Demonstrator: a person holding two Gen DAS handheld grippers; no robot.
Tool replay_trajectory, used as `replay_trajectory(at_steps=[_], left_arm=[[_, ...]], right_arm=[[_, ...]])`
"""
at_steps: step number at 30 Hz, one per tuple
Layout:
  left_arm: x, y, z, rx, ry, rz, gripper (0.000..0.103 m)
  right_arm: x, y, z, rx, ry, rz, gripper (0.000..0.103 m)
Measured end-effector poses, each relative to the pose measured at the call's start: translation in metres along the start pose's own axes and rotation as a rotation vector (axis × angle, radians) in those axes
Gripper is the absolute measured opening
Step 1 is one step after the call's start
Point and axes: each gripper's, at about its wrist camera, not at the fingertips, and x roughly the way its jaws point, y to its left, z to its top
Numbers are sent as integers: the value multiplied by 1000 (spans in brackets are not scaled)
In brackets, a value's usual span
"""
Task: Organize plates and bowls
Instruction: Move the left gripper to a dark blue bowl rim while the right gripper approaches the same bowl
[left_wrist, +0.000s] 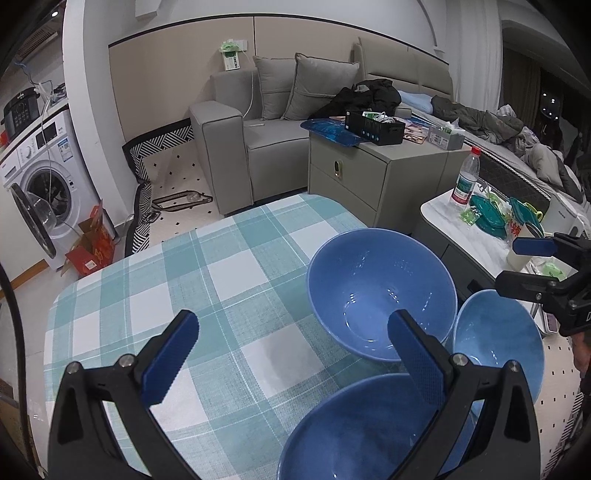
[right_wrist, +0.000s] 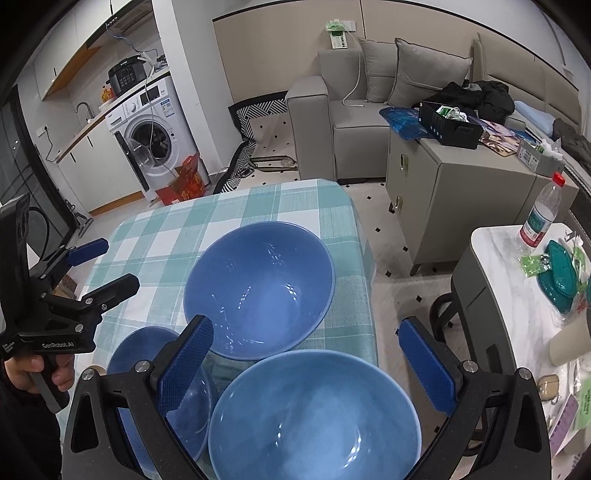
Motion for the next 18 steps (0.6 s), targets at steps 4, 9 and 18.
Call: replay_trajectory(at_steps=[4,9,18], left_arm=[[9,-2,-1,1,16,-4,103],[21,-3,-2,4,38,0,103],[40,-2,-3,-3,76,-2,103]], right_arm=[[9,-1,1,2,18,2,102],[25,-2,3,12,41,-1,102],[50,-10,4,41,92,9,102]])
